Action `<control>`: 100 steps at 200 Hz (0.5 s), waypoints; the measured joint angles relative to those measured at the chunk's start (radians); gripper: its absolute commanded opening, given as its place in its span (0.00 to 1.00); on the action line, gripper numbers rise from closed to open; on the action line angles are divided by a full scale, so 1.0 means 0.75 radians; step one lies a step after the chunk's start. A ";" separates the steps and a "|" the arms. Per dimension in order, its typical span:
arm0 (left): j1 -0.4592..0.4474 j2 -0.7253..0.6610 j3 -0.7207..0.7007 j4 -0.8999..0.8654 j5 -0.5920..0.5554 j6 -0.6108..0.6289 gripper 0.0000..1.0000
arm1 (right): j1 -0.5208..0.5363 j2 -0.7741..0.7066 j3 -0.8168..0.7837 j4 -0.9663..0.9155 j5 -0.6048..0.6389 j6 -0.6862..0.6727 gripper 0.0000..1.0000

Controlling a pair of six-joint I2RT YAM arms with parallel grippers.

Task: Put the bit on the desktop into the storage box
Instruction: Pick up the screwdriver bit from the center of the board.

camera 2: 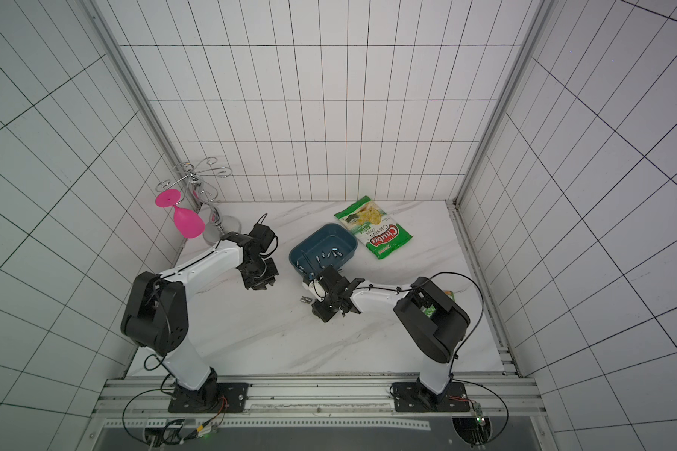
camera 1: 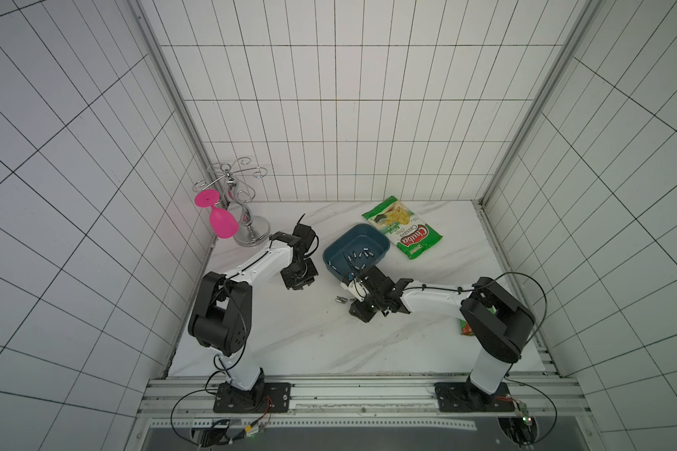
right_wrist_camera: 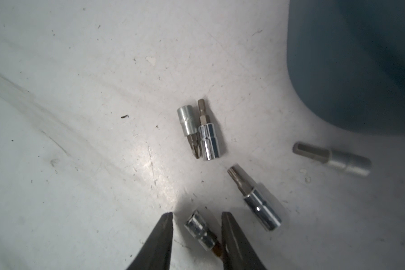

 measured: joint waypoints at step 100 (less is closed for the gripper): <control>0.000 -0.049 -0.032 0.019 0.002 -0.005 0.26 | 0.041 -0.016 -0.021 0.004 0.107 -0.017 0.24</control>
